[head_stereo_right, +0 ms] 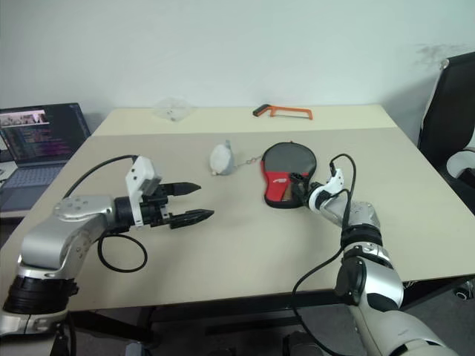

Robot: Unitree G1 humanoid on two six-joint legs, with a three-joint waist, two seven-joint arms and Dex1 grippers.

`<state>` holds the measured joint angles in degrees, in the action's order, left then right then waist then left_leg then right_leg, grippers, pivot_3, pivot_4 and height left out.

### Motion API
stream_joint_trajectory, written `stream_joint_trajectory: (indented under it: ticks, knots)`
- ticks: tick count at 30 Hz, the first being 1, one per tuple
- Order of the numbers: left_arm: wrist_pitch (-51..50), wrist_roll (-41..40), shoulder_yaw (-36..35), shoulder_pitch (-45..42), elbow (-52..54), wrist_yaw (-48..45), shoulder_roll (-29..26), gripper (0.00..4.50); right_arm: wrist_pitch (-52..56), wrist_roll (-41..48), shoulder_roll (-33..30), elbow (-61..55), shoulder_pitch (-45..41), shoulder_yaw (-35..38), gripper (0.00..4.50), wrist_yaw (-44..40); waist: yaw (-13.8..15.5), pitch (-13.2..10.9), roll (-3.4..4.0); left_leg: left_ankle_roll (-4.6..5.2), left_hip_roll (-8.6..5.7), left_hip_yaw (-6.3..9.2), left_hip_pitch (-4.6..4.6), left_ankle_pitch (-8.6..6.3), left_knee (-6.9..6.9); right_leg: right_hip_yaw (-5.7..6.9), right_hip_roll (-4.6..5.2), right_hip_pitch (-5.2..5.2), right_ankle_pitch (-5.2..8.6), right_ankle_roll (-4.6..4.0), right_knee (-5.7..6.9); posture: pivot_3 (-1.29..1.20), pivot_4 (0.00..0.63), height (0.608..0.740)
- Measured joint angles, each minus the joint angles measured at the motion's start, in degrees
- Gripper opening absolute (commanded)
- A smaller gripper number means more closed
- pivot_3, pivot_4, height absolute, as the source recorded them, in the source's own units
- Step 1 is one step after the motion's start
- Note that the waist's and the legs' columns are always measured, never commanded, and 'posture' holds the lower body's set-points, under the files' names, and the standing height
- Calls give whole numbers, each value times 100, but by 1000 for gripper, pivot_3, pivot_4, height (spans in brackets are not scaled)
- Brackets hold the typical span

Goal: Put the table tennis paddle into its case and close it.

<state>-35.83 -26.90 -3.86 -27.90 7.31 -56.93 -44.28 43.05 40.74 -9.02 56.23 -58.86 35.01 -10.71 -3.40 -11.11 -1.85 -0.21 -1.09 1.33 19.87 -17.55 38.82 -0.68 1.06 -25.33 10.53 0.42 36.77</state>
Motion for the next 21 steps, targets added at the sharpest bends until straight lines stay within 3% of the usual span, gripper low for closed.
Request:
stream_joint_trajectory:
  ticks: [2, 7, 12, 16, 21]
  knots:
    - [1, 1, 34, -6, 0, -1, 20, 4500, -165, -44, 2, 167, -16, -12, 3594, -55, -2, 0, 0, 0, 0, 0, -1, 0, 1, -1, -1, 0, -1, 2, 0, 0, 150, 740]
    - [4, 4, 87, -29, 0, -1, 46, 4500, -337, -153, 14, 423, -17, -62, 1705, -75, -18, 0, 0, 0, 1, -1, 1, 0, -1, -3, -2, -4, -1, 1, 0, 0, 150, 740]
    - [30, 29, 116, -29, -3, -2, 49, 4500, -205, -139, 41, 336, -74, -104, 101, -175, -28, 5, -9, 1, 2, -4, -2, -1, 0, -8, -2, 6, -2, 4, 0, 0, 150, 740]
    - [39, 32, 117, -27, -2, -3, 48, 4500, -13, -163, 94, 149, -22, -263, 42, -182, -29, 9, -15, 1, 1, -3, -6, 0, 1, -7, -4, 11, -2, 5, 1, 0, 150, 740]
    - [45, 40, 118, 30, -2, -11, 39, 4500, 952, -119, 152, -1025, 500, -676, 42, -402, -27, 9, -15, 10, 6, 3, 2, -7, -5, 1, -4, -7, -1, 3, -2, 0, 150, 740]
